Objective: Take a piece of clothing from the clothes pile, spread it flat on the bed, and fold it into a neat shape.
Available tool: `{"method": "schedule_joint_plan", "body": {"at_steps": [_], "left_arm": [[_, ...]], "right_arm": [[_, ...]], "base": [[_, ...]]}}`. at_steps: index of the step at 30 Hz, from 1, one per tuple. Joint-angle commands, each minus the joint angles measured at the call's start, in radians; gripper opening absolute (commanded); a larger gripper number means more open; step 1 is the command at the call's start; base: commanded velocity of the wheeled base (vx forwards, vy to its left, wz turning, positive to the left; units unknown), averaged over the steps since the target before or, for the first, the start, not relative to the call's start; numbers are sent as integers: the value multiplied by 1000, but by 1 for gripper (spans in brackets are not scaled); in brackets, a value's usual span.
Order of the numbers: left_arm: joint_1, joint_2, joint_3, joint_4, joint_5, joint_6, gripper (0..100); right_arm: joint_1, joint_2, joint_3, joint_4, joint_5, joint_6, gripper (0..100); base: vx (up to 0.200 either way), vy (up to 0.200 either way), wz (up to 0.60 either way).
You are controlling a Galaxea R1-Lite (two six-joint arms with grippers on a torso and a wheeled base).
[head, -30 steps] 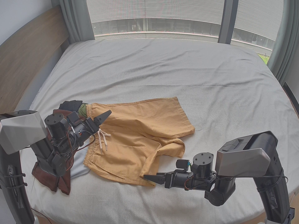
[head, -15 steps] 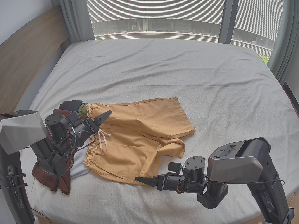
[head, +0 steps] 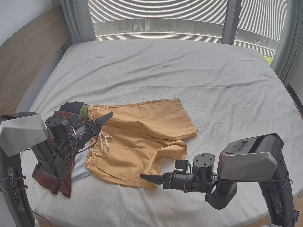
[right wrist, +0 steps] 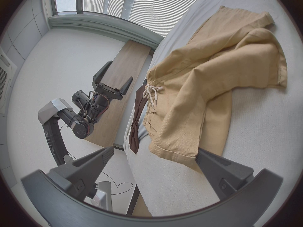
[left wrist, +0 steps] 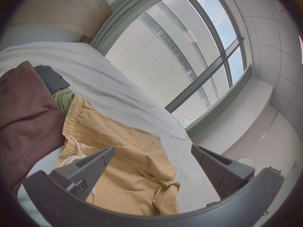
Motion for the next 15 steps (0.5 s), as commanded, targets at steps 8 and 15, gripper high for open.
{"method": "schedule_joint_plan", "body": {"at_steps": [8,15], "left_arm": [[0,5,-1,0,0,-1,100],[0,3,-1,0,0,-1,100]], "right_arm": [[-28,-30,10,-1,-1,0,100],[-36,-16,-2,-1,-1,0,100]], "base": [[0,0,0],[0,0,0]]}}
